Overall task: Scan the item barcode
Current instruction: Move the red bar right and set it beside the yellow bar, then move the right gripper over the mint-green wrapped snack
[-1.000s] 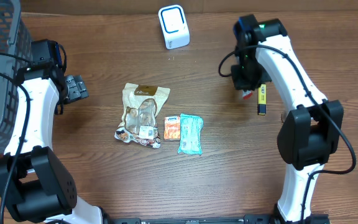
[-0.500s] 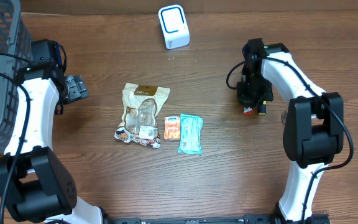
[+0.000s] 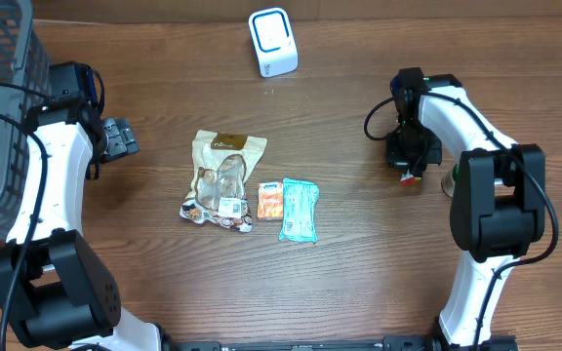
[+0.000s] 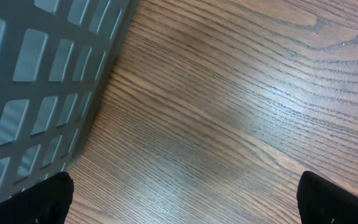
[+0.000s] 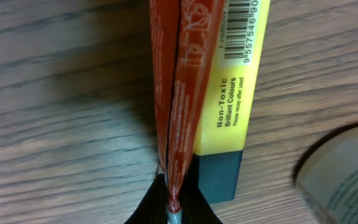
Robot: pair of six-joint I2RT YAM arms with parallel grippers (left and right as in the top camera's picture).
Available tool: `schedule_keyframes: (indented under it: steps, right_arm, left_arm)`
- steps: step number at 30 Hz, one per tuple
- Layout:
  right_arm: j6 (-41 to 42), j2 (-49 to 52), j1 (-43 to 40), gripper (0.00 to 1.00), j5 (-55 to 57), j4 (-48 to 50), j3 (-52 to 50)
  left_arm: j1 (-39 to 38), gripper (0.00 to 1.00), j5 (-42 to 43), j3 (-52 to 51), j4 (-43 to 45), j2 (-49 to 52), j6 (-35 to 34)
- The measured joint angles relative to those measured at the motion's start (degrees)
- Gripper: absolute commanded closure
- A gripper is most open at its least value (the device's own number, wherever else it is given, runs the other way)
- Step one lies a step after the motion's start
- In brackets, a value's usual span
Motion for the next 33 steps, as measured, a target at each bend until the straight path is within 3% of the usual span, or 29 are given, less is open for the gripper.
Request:
schedule_keyframes:
  steps: [8, 19, 25, 33]
  right_arm:
    - [0.52, 0.0, -0.33, 0.85, 0.28, -0.04, 0.0]
    - [-0.11, 0.0, -0.33, 0.5, 0.42, -0.46, 0.0]
    - [-1.2, 0.04, -0.33, 0.49, 0.48, -2.84, 1.95]
    - [-3.1, 0.11, 0.72, 0.51, -3.58, -11.15, 12.92]
  left_arm:
    - [0.0, 0.0, 0.0, 0.0, 0.02, 0.0, 0.0]
    - [0.0, 0.0, 0.0, 0.0, 0.02, 0.0, 0.0]
    - [0.0, 0.0, 0.0, 0.0, 0.0, 0.0, 0.0]
    - [0.0, 0.0, 0.0, 0.0, 0.02, -0.02, 0.0]
